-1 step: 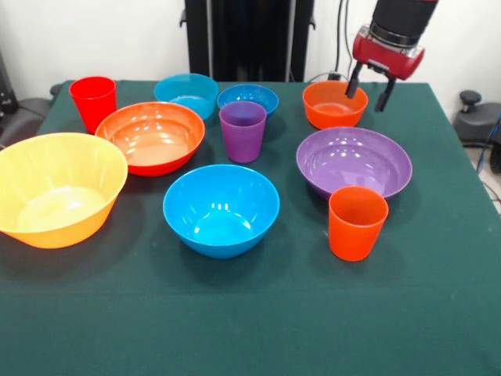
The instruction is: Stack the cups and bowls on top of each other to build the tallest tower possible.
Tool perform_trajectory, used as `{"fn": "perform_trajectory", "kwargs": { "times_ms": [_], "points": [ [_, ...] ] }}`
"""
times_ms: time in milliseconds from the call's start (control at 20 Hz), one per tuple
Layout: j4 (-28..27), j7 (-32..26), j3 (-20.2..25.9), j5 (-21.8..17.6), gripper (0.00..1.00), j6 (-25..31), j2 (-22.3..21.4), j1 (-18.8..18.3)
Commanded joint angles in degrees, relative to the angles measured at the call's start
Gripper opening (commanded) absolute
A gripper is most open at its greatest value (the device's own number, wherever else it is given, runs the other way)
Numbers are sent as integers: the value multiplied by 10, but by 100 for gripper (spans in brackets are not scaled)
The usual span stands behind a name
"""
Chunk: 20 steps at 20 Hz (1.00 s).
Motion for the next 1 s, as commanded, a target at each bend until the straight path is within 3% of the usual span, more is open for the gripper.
{"fn": "perform_trajectory", "kwargs": {
  "times_ms": [50,300,1000],
  "points": [
    [-4,124,76,26,100,-23,31,-23],
    [21,123,132,13,100,-58,31,-59],
    [14,116,120,15,100,-30,49,-47]
  ]
}}
